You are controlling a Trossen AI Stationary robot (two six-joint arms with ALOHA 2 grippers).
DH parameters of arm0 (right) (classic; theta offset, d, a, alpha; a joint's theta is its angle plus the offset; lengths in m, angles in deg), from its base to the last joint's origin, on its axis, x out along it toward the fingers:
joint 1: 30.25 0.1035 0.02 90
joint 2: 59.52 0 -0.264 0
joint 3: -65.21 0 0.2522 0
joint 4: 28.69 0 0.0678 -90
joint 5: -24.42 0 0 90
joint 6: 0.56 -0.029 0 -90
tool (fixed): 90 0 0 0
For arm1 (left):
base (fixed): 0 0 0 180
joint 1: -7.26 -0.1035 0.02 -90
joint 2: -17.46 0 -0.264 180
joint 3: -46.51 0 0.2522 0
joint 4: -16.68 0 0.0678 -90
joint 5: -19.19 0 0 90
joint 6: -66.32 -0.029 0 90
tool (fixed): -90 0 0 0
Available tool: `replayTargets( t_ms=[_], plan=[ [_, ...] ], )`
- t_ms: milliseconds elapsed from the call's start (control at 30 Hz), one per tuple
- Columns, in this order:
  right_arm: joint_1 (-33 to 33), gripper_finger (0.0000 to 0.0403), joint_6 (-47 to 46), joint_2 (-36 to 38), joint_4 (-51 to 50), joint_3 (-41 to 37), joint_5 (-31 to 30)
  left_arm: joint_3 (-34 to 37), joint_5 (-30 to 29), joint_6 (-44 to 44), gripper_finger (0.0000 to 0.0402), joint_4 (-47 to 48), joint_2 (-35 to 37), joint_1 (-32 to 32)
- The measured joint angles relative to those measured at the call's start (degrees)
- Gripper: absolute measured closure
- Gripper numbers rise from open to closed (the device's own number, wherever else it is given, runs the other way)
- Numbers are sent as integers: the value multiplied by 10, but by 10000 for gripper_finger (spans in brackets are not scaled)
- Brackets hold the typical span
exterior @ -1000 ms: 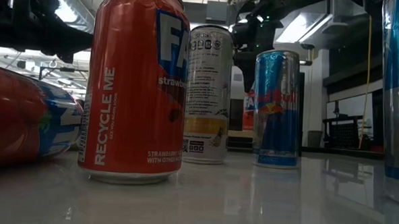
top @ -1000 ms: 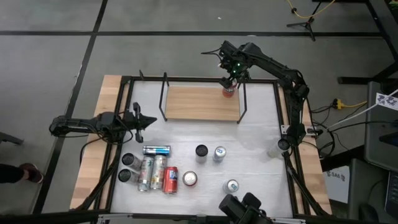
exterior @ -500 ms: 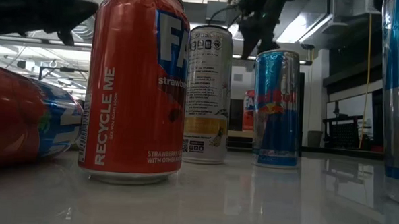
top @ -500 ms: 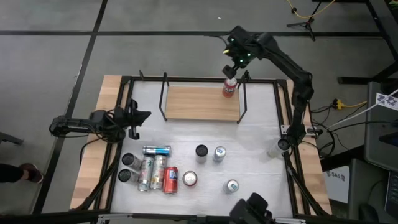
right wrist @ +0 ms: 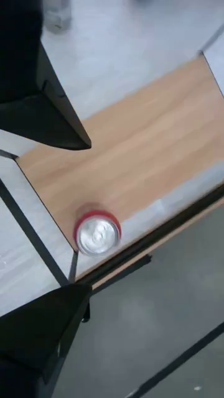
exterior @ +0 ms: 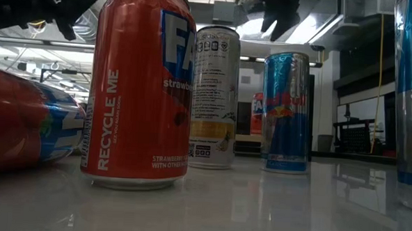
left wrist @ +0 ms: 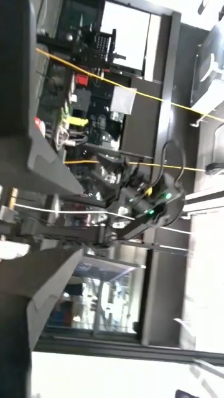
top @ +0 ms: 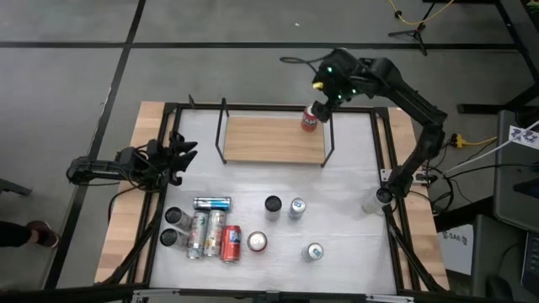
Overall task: Place canned beverage on shelf
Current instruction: Put the top left white yellow soda can on the shelf
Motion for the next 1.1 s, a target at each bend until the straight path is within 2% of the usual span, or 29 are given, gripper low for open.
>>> replayTargets(
  t_ms=[233,367,567,700,833,1100],
  plan=[
    [48,40,-29,46,3,-52,-39,-24,3,2,201,-60,-70,0],
    [61,40,-44,70,13,-83,-59,-75,4,1,194,-60,-155,0],
    [60,40,-60,85,12,-118,-56,-180,4,0,193,-51,-308,0],
    [61,40,-59,100,7,-140,-55,-273,12,0,193,5,-409,0],
    [61,40,-59,129,8,-167,-55,-386,52,0,193,103,-502,-8],
    [60,40,-59,202,45,-235,-55,-579,190,-5,193,265,-670,-45]
  ],
)
